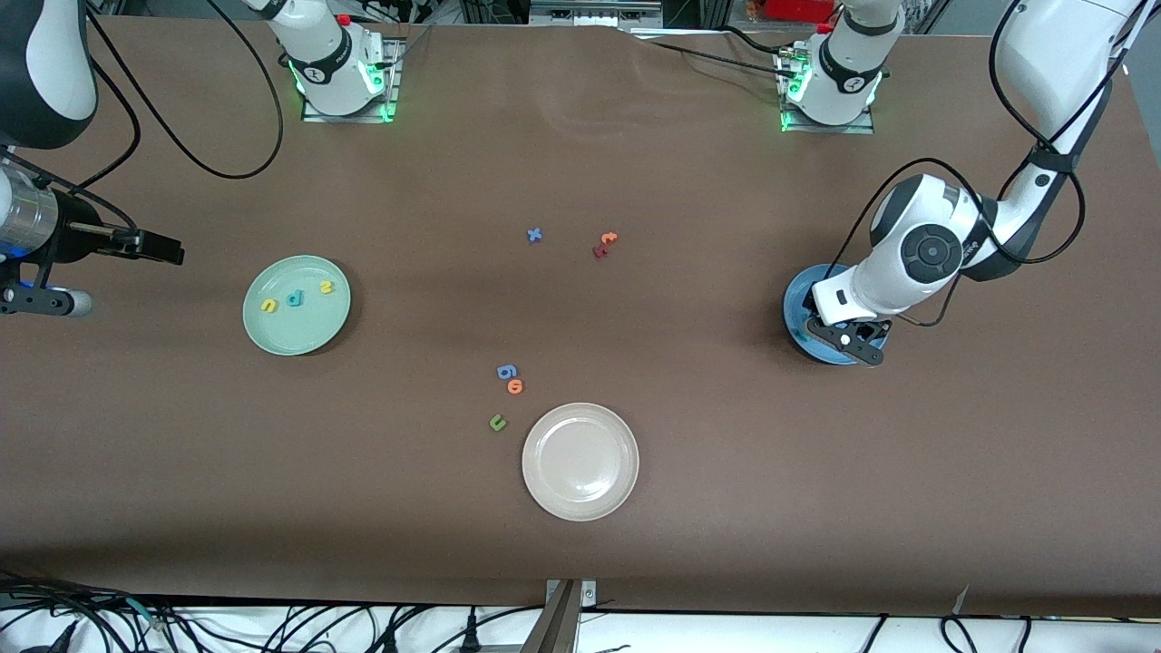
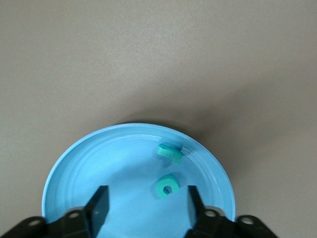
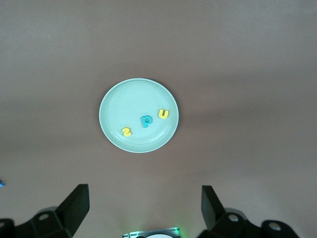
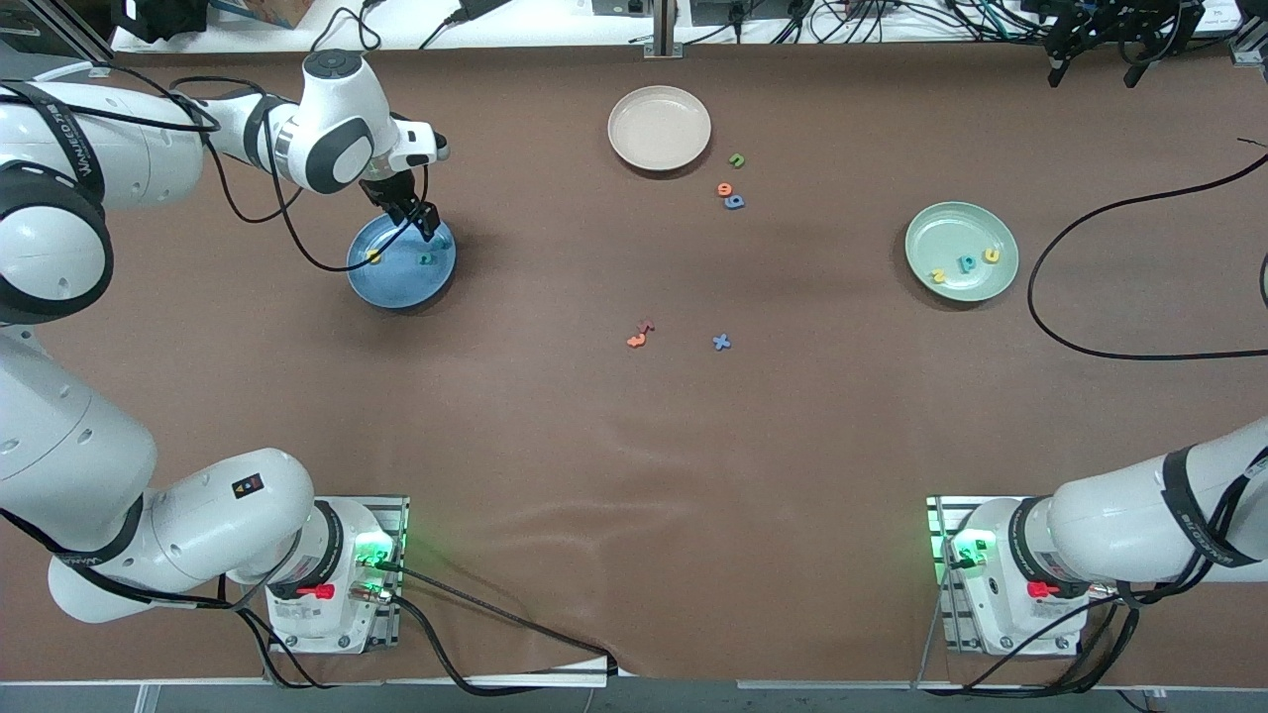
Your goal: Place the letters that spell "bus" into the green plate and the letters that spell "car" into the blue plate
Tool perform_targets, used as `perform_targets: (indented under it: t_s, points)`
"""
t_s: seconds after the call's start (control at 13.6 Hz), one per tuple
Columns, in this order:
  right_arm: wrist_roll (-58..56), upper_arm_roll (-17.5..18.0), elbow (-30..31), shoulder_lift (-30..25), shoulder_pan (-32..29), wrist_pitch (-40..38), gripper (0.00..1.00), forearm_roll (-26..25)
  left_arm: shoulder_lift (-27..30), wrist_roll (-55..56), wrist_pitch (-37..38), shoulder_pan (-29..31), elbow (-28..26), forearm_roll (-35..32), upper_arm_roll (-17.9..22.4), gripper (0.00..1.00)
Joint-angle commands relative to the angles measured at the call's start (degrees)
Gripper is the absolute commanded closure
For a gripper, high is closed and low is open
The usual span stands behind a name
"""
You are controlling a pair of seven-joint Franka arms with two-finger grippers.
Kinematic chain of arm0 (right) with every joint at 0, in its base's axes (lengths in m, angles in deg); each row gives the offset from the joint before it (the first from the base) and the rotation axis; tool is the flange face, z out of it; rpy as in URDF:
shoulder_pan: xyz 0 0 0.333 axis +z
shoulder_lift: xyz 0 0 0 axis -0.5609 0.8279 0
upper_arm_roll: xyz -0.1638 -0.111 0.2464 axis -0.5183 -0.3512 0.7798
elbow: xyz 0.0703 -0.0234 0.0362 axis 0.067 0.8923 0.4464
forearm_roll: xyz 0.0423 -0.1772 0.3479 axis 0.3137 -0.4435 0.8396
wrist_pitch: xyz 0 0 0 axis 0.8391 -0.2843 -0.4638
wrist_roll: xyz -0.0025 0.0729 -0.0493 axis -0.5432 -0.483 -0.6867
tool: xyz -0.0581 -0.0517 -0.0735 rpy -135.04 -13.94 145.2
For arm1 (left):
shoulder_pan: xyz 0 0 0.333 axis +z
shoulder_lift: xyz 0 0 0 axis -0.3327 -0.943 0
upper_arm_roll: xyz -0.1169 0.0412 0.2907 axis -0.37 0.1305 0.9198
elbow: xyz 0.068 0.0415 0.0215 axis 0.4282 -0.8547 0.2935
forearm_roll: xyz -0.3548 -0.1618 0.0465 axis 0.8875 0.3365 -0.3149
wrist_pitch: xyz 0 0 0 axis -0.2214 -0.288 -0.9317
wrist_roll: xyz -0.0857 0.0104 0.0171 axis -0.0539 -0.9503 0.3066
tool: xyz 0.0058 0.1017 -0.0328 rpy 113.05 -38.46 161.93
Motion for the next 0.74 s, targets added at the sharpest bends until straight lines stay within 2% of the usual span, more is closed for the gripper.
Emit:
perform_targets:
  t_s: [0.0,0.15,0.29,0.44,0.66]
  points:
    - [0.65,0.01,0.45,-0.94,-0.06,-0.33,0.00,-0.92,-0.44,-2.15,3.07,0.46,3.02,5.04,-1.11,0.00]
    - [0.65,0.01,0.45,-0.94,-0.06,-0.33,0.00,-0.92,-0.44,-1.88,11.72,0.19,8.89,6.63,-1.11,0.00]
    - [0.65,0.01,0.45,-0.94,-0.15,-0.24,0.00,-0.92,-0.62,-1.79,24.11,-0.42,18.45,6.64,-1.11,0.00]
    - [0.65,-0.51,0.45,-0.94,-0.06,-0.24,0.00,-1.18,-0.53,-1.79,33.35,-0.77,26.99,7.42,-1.20,0.00]
    - [0.74,-0.69,0.45,-1.02,-0.06,-0.33,0.00,-1.19,-0.01,-2.06,40.24,-0.16,34.83,8.04,-1.20,0.00]
